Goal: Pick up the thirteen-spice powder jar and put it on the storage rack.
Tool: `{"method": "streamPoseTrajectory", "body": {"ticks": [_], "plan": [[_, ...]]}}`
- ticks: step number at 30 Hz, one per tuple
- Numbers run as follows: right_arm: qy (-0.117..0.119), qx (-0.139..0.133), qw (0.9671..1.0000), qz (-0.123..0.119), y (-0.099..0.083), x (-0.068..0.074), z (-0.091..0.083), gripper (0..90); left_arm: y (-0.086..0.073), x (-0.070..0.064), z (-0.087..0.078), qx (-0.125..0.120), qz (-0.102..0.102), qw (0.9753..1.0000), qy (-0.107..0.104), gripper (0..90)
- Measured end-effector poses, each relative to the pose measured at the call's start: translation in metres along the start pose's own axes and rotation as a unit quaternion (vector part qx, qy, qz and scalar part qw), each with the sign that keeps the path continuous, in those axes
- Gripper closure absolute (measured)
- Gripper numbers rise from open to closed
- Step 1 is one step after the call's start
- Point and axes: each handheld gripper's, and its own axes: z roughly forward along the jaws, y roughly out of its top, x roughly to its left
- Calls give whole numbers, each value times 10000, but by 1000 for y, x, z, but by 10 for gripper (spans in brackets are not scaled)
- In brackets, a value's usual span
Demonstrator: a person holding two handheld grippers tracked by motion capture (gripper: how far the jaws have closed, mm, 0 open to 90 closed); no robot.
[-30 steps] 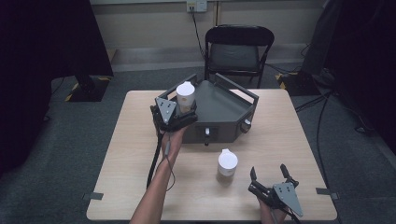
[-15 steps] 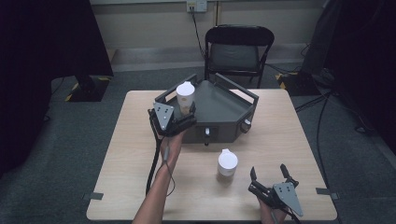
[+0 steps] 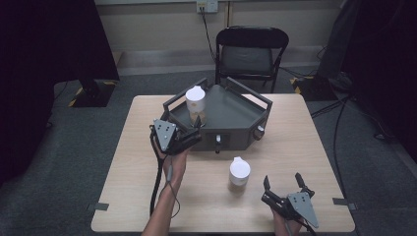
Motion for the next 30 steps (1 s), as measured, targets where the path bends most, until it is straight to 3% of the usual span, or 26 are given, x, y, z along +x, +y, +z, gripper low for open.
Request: {"method": "streamPoseTrajectory", "body": {"ticks": [10, 15, 18, 30], "plan": [[-8, -5, 10000, -3, 0, 0, 0, 0, 3, -3, -15, 78, 100, 9999, -93, 1], [-11, -7, 10000, -3, 0, 0, 0, 0, -1, 0, -24, 136, -16, 9998, -136, 1], [-11, -16, 10000, 1, -1, 0, 0, 0, -5, -2, -29, 125, -66, 9998, -101, 1], [-26, -16, 10000, 9, -1, 1, 0, 0, -10, -4, -58, 68, 106, 9999, 107, 0]]}}
